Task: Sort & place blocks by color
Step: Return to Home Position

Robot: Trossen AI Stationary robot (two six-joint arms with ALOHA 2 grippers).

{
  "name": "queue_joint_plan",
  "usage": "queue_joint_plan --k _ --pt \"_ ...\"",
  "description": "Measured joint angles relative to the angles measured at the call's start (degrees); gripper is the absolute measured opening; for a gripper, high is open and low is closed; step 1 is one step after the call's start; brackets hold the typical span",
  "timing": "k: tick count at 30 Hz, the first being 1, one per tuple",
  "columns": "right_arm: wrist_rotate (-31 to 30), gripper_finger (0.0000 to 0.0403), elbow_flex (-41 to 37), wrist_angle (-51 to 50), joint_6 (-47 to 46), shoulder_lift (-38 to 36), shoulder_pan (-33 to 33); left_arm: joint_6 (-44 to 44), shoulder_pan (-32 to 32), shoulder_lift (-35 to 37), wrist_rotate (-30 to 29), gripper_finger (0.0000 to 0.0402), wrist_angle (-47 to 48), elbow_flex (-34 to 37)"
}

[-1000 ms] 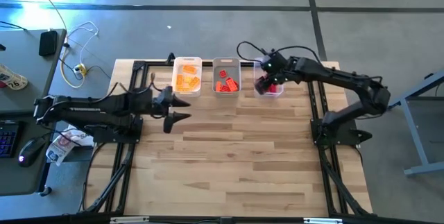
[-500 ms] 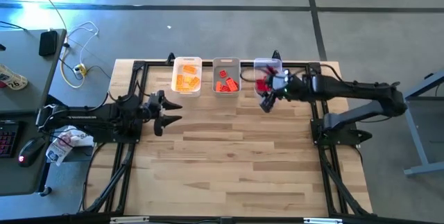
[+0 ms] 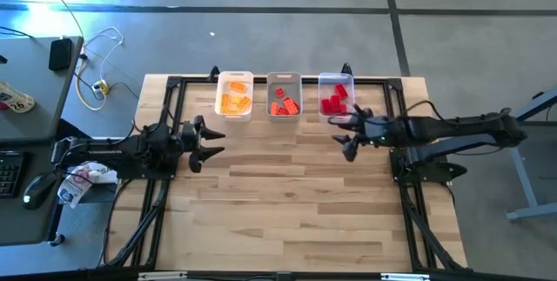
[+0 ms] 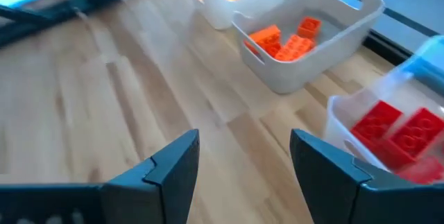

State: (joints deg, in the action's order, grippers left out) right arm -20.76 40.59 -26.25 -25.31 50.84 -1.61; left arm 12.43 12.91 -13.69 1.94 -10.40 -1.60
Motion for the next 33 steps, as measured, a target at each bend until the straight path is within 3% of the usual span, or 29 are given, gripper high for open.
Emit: queue_joint_plan --k 20,29,33 --pt "0.1 0.021 -25.5 24.4 6.1 -26.6 -7.9 -8.3 0.1 4.3 0.8 0.022 -0.2 0.9" --pt "2.9 0.021 -36.2 38.5 12.3 -33.7 -7.9 -12.7 0.1 4.3 0.9 0.022 -0.2 0.9" --pt "3.5 0.021 -39.8 44.2 12.1 -34.5 -7.8 -13.1 0.1 4.3 3.8 0.022 -0.3 0.9"
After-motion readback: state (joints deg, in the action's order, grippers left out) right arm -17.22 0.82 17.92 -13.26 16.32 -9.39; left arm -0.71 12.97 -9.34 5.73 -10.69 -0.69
